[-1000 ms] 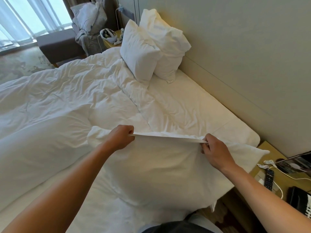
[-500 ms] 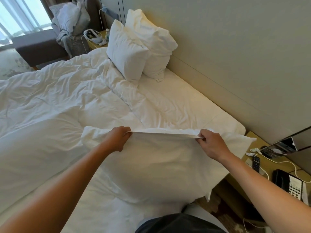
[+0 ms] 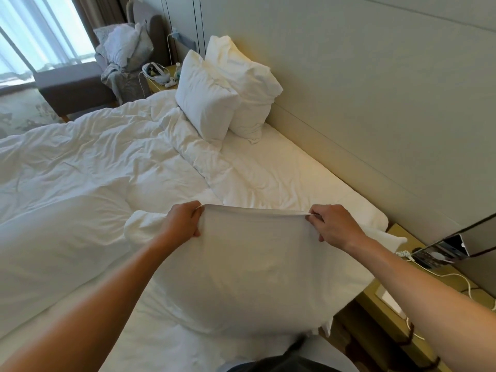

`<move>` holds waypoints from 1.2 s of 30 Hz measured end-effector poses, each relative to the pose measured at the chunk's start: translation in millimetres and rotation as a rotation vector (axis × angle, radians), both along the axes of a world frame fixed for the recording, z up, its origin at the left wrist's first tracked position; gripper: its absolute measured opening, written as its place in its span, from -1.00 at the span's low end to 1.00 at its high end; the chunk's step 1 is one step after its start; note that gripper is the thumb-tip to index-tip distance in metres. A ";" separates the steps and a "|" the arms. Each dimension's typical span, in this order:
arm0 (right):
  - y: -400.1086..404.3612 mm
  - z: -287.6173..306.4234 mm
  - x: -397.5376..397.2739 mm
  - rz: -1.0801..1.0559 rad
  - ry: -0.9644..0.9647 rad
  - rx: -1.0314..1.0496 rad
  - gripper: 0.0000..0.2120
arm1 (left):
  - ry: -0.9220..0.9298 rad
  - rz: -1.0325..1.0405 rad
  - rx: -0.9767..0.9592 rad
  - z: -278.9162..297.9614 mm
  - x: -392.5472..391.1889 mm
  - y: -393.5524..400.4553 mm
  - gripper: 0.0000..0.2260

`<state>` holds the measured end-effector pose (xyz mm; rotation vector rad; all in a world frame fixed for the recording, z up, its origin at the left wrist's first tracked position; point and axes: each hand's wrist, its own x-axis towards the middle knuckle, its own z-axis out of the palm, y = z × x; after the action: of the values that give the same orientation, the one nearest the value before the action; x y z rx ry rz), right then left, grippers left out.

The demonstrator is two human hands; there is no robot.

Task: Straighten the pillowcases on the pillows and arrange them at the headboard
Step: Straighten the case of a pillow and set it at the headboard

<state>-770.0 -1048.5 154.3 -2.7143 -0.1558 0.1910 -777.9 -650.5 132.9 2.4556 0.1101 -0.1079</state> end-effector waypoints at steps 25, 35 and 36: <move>-240.5 94.1 156.0 -0.069 -0.405 0.296 -0.77 | -0.357 0.055 0.102 138.5 190.6 -251.0 -0.73; -342.5 47.1 188.6 -0.238 -0.335 0.346 -0.73 | -0.299 -0.047 0.091 105.4 255.9 -358.4 -0.71; -346.8 42.5 191.5 -0.249 -0.326 0.348 -0.72 | -0.294 -0.056 0.091 102.8 262.6 -362.8 -0.71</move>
<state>-578.5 -1395.3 196.8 -2.3696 0.0540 -0.3237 -515.3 -1013.3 235.8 2.5351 -0.0845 0.2390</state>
